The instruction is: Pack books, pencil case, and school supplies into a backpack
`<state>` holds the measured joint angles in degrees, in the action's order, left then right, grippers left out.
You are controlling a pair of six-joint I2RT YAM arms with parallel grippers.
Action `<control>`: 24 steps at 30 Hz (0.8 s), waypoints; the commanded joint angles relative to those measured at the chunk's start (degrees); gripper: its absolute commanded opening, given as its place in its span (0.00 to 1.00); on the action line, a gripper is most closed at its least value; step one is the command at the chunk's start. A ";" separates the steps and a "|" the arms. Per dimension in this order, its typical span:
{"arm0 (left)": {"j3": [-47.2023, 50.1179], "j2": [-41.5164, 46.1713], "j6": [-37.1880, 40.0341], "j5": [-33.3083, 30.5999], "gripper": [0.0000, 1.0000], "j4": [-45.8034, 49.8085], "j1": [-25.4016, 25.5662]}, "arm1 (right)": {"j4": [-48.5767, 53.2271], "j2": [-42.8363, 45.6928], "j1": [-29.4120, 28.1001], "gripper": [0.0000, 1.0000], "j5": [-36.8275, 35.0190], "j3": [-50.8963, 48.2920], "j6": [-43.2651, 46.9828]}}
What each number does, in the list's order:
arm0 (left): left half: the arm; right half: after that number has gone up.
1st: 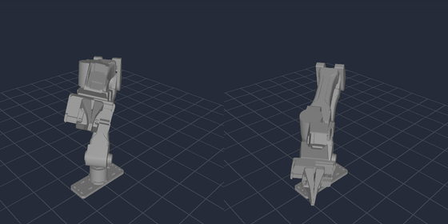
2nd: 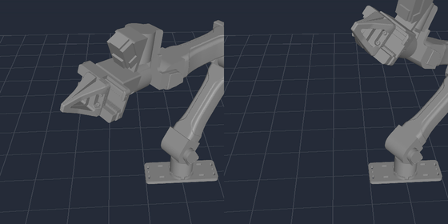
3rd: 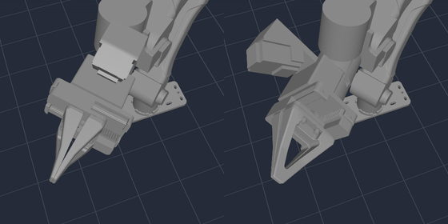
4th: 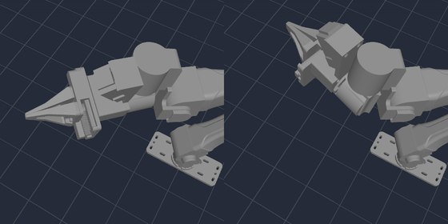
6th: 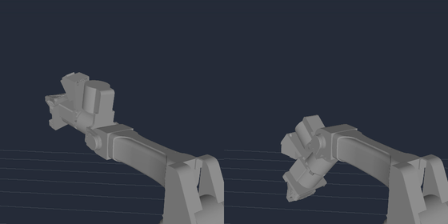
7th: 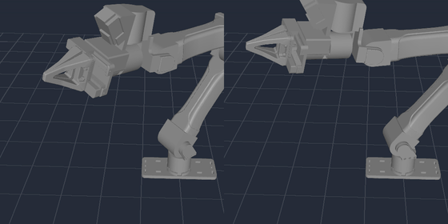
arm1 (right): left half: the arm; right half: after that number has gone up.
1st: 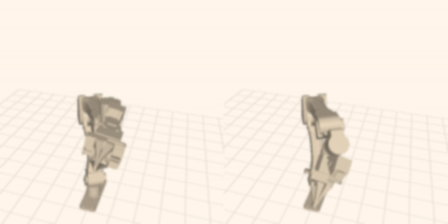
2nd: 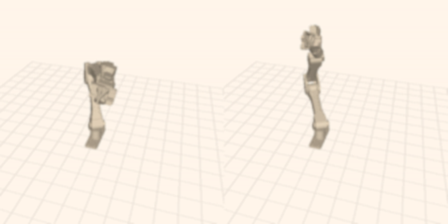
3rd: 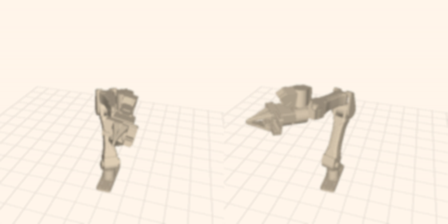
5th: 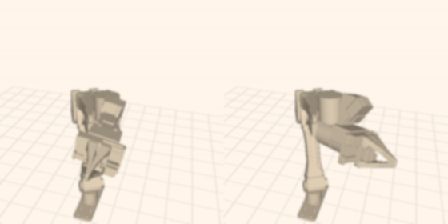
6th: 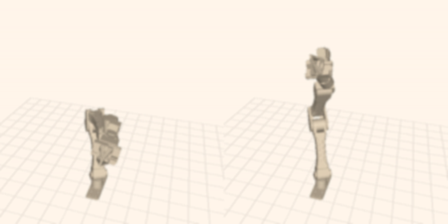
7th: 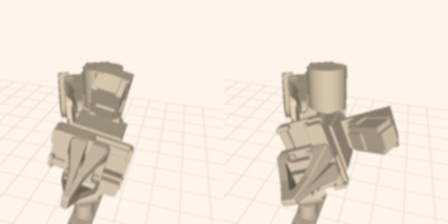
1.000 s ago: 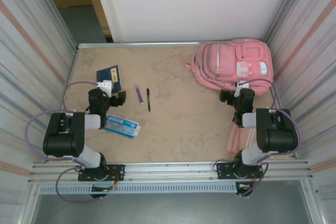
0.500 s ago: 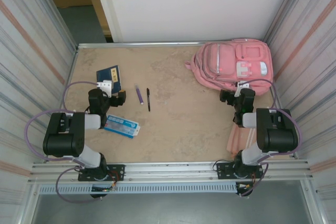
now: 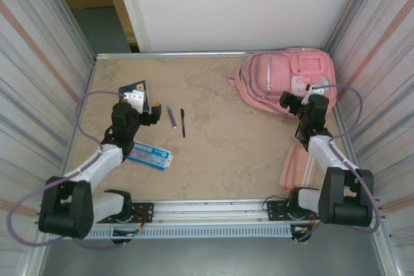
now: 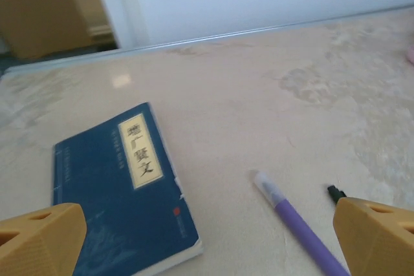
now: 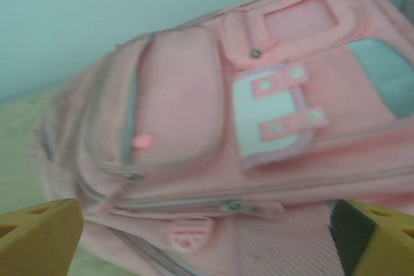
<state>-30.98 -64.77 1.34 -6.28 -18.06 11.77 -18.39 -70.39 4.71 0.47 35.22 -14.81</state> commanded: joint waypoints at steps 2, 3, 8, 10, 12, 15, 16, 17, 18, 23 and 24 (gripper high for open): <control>-5.30 10.18 -17.78 -12.15 0.99 26.30 3.59 | 17.61 -6.30 -3.81 0.90 4.37 11.05 -4.50; -4.09 12.54 -18.29 -9.38 0.99 25.90 4.01 | 19.56 -8.56 -5.83 0.90 3.02 13.90 -4.00; -2.23 19.78 -34.67 -5.24 0.99 35.40 0.04 | 28.25 -20.35 -11.96 0.83 -2.89 27.43 -1.10; -2.00 21.91 -43.92 -1.83 0.99 42.02 -5.20 | 34.65 -25.97 -13.05 0.70 -4.82 34.29 -1.43; -0.28 23.58 -43.90 5.74 0.99 40.33 -10.71 | 38.94 -30.38 -14.07 0.67 -6.43 39.24 -0.85; -0.47 24.16 -39.95 11.60 0.99 40.80 -14.75 | 41.17 -34.88 -15.87 0.69 -8.73 43.85 0.96; -1.17 23.58 -39.18 10.90 0.99 41.97 -14.00 | 41.90 -36.21 -16.32 0.69 -9.21 45.23 1.73; -2.18 22.62 -38.48 9.76 0.99 43.12 -12.75 | 42.86 -37.77 -17.01 0.69 -10.31 47.03 2.54; -3.17 21.57 -37.87 8.60 0.99 44.15 -10.95 | 43.92 -38.96 -17.54 0.69 -11.29 48.41 3.21; -7.44 16.46 -36.31 2.29 0.99 49.00 1.63 | 50.71 -46.76 -18.41 0.50 -15.50 58.79 5.24; -7.86 15.56 -36.36 0.53 0.99 49.23 4.42 | 50.99 -47.82 -18.42 0.47 -16.06 59.85 5.56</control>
<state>-36.29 -47.79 -35.90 -1.63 27.57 11.35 26.76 -115.59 -13.80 -11.27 91.13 -11.42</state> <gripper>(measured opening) 0.986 0.493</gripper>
